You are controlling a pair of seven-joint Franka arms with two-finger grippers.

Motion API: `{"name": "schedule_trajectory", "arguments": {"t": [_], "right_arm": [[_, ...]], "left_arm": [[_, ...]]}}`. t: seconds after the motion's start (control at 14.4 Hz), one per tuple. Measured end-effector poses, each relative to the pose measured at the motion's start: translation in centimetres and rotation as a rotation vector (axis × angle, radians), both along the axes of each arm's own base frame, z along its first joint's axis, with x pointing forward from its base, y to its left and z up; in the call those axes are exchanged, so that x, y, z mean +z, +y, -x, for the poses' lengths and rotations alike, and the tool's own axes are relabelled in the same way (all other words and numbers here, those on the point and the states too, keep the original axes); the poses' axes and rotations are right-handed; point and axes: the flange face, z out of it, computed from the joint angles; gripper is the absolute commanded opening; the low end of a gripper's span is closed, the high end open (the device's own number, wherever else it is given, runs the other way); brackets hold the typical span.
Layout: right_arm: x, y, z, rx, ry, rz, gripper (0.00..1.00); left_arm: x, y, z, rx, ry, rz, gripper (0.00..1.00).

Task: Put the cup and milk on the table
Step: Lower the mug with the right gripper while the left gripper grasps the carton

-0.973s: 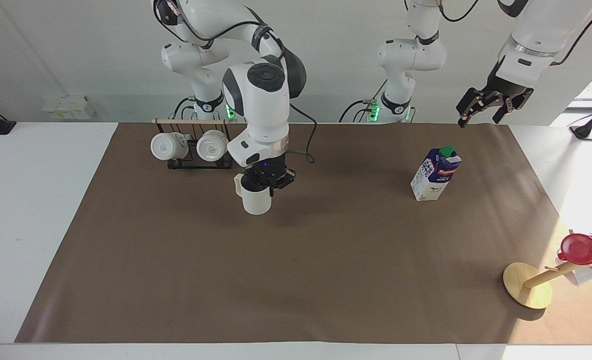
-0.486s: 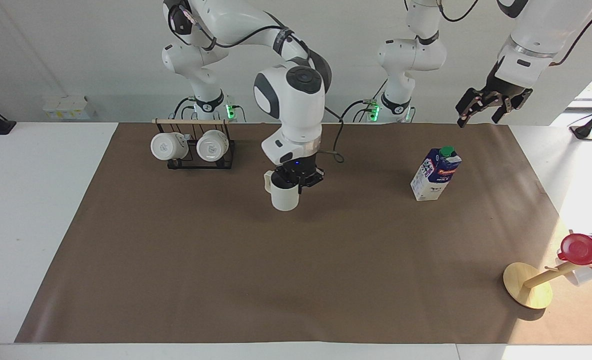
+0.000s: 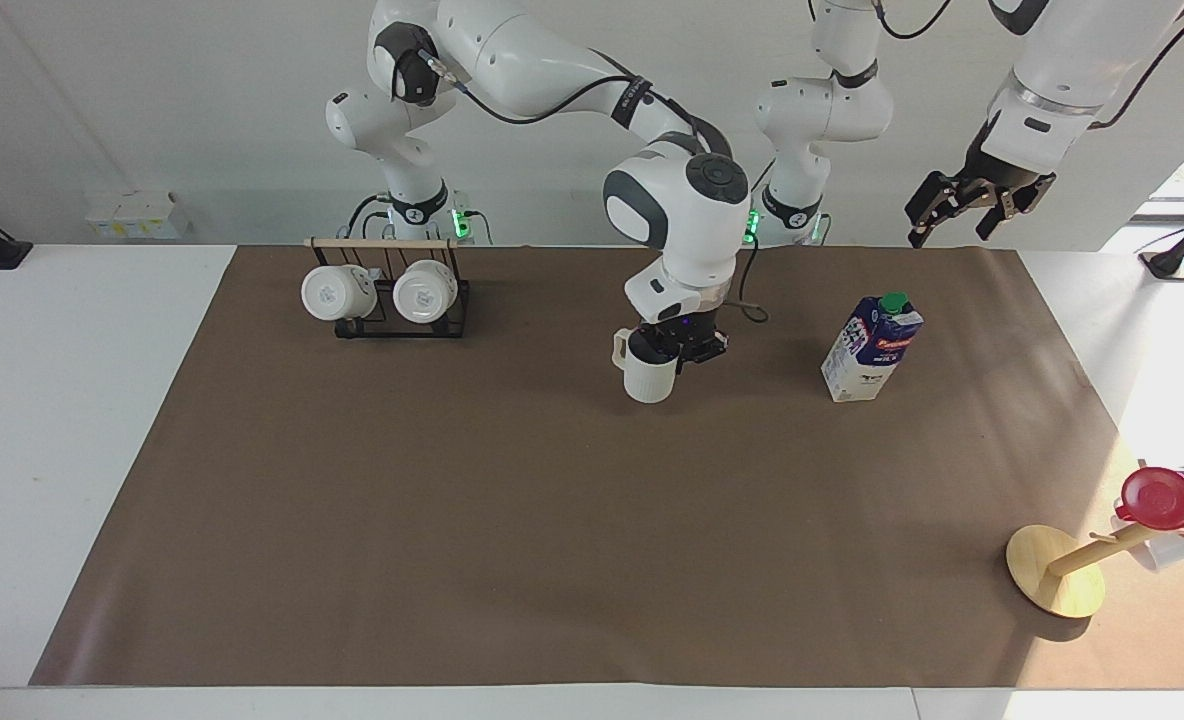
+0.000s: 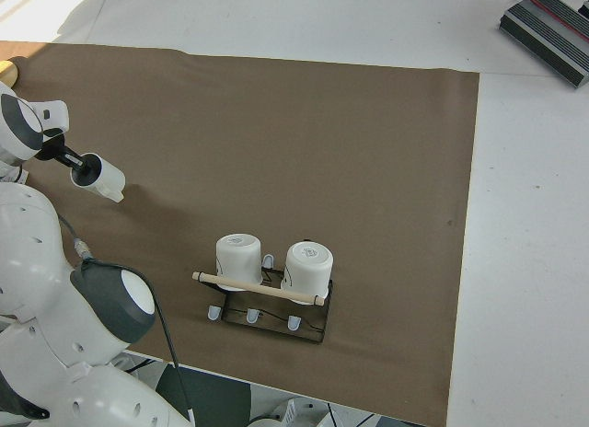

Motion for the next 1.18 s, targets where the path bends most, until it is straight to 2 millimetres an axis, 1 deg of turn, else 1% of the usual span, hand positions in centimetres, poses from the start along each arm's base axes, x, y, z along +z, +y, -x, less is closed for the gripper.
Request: {"name": "schedule_trajectory", "arguments": {"t": [0.21,0.42,0.49,0.56,0.69,0.83,0.9,0.97,1.04,1.11,1.18], "right_arm": [[-1.1,0.8,0.4,-0.003,0.01,-0.006,0.0],[-1.8,1.2,0.8,-0.01,0.035,-0.021,0.0],[-2.2,1.5,0.9,-0.01,0.043,-0.026,0.04],[-2.6,1.7,1.1,-0.007,0.047,-0.025,0.17],[-3.1,1.8,1.1,-0.007,0.048,-0.024,0.17],[-3.1,1.6,0.9,0.003,0.042,-0.019,0.14],[-3.1,1.6,0.9,0.022,0.037,-0.015,0.15],[-3.1,1.6,0.9,0.041,0.033,-0.012,0.27],[-3.1,1.6,0.9,0.057,0.03,-0.009,0.82],[-3.1,1.5,0.8,0.067,0.025,-0.006,1.0],[-3.0,1.5,0.8,0.072,0.019,-0.003,1.0]], "left_arm": [[0.0,0.0,0.1,0.0,0.001,0.0,1.0],[-0.3,0.0,0.1,-0.001,0.002,0.0,1.0],[-0.5,0.0,0.1,-0.001,0.001,0.0,1.0],[-0.7,0.0,0.1,-0.001,0.003,0.0,1.0],[-1.1,0.0,0.2,-0.001,0.01,0.0,1.0],[-1.8,0.0,0.4,0.0,0.021,0.0,1.0],[-2.3,0.1,0.3,-0.003,0.015,0.001,1.0],[-2.8,0.1,0.2,-0.013,-0.002,0.003,1.0],[-3.5,0.3,0.2,-0.031,-0.016,0.005,1.0],[-4.2,0.5,0.3,-0.05,-0.022,0.008,1.0],[-4.7,0.7,0.3,-0.066,-0.02,0.009,1.0]]}}
